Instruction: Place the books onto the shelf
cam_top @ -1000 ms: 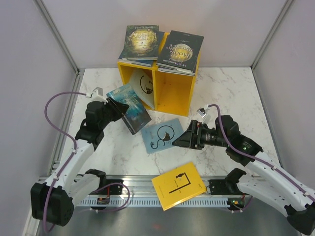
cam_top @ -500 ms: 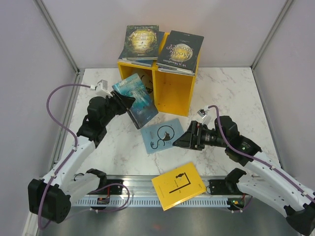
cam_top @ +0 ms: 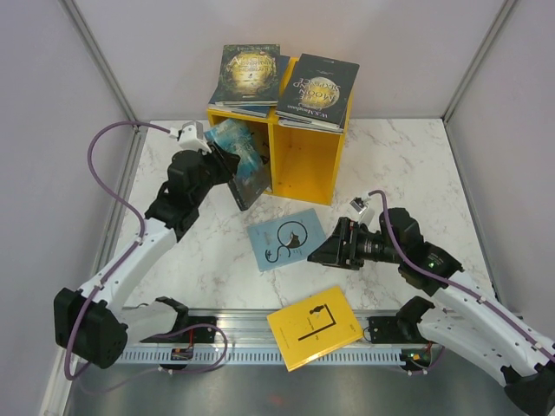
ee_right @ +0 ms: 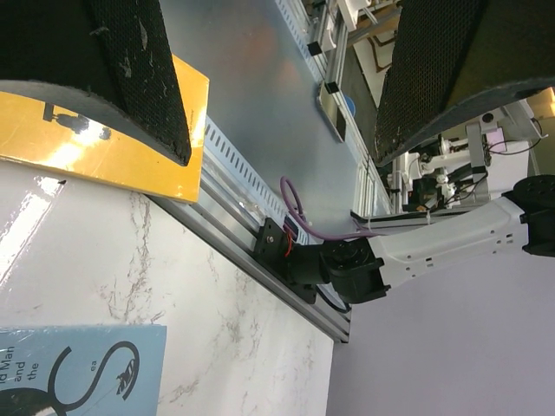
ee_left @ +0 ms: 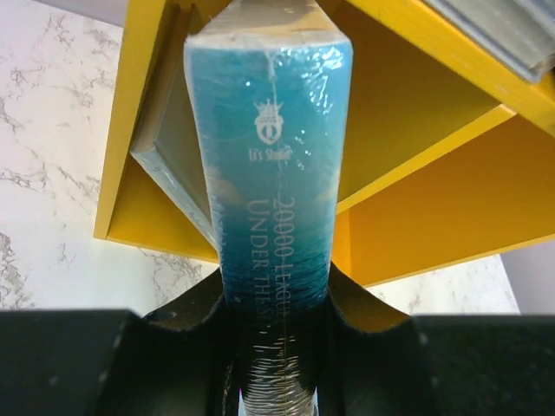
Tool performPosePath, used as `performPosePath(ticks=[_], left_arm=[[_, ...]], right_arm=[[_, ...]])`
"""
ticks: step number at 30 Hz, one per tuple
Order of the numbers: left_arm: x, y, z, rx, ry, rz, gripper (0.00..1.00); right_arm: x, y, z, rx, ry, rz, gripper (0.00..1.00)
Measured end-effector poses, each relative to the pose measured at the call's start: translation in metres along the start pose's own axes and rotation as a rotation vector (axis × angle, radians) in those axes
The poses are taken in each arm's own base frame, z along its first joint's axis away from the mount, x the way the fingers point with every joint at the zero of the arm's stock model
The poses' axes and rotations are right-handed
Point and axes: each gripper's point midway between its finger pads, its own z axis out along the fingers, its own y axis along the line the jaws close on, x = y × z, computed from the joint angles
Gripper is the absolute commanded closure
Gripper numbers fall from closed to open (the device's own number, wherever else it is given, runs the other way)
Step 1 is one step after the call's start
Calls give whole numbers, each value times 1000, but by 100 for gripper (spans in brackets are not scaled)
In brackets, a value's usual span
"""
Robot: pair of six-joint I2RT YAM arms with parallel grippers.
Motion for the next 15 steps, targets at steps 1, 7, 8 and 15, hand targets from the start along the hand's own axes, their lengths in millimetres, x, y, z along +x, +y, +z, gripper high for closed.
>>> performPosePath(ticks=[1, 7, 8, 15], left_arm=[[3, 1, 3, -5, 8, 6, 98], [13, 21, 19, -113, -26, 50, 98], [13, 26, 22, -139, -45, 51, 98], [18, 33, 45, -192, -140, 42, 98]], right_arm=[[0, -1, 0, 5, 2, 3, 11], [3, -9, 4, 36, 23, 25, 11], [3, -11, 5, 43, 28, 30, 12], [10, -22, 7, 79, 57, 56, 12]])
